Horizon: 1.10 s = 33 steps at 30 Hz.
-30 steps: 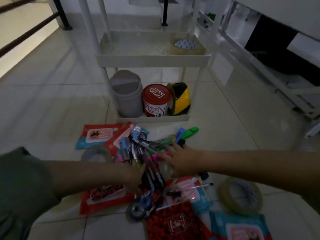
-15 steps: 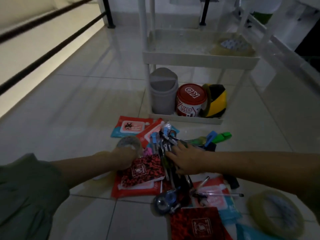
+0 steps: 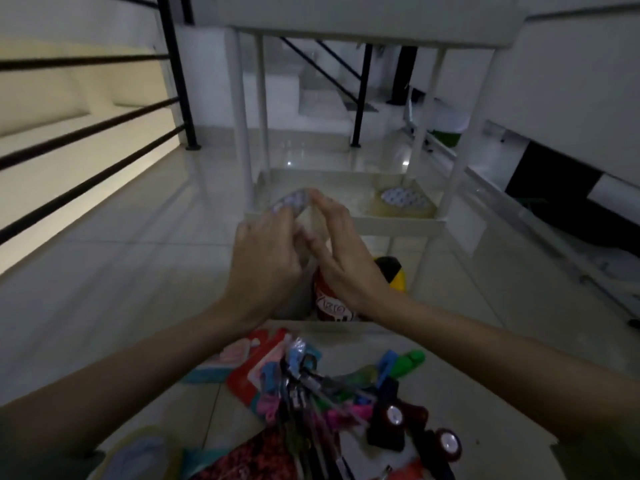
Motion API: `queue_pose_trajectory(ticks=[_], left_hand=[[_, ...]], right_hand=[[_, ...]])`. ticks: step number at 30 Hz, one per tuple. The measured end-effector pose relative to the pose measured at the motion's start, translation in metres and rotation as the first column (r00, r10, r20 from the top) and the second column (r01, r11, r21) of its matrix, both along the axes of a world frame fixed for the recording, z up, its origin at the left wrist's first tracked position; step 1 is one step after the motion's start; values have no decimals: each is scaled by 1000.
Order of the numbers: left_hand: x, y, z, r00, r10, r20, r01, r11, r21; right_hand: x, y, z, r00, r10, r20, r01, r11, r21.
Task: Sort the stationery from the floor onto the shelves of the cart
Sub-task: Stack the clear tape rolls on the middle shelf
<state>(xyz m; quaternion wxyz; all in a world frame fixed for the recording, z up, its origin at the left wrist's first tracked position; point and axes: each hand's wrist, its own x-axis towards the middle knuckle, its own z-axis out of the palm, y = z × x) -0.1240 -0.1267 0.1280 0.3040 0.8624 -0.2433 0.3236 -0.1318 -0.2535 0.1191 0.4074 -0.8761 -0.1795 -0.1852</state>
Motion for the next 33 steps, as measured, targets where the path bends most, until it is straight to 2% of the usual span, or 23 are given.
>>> queue_pose_trajectory(ticks=[3,4,5,7,8,10,12,16,18,19,21,23,24,27,29,33], left_hand=[[35,-25,24,975,93,203,-119,985,124],[45,-33,32,975,99,199,-136,974,182],[55,-43,38,986,102,130,-133,959,252],[73,-60,39,990,141,-24,-125,935,331],[81,-67,34,988,150,-46,-125,927,355],[88,-75,20,994,110,24,-109,896,431],[95,-77,9,988,108,110,-149,848,508],[114,-74,4,987,99,127,-156,781,604],[114,-70,12,970,134,204,-232,763,603],[114,-65,14,969,161,189,-244,753,611],[121,-57,6,975,218,39,-205,822,532],[128,-46,-4,952,245,-180,-96,803,588],[130,-42,-6,947,221,-233,-50,817,575],[132,-35,-7,952,154,-265,19,834,551],[131,-33,-10,972,34,-232,82,878,471],[118,-28,-4,943,-25,-333,193,854,483]], right_hand=[[22,-30,21,976,-134,173,159,977,-143],[28,-40,25,957,-209,201,253,941,-223],[33,-49,28,933,-299,200,349,887,-303],[38,-64,29,867,-489,100,477,755,-450],[38,-71,28,820,-571,19,497,697,-517],[37,-78,24,729,-672,-131,447,613,-651],[40,-80,22,693,-686,-221,390,615,-685],[63,-74,26,705,-638,-310,355,696,-624],[73,-65,27,720,-610,-332,352,733,-583],[75,-60,27,731,-590,-341,347,753,-559],[78,-47,27,768,-544,-339,310,778,-546],[76,-35,26,783,-535,-318,277,758,-591],[75,-31,26,778,-551,-301,284,737,-613],[74,-26,23,769,-587,-252,318,693,-647],[73,-24,20,775,-586,-239,317,686,-655],[72,-22,23,766,-596,-242,307,669,-677]])
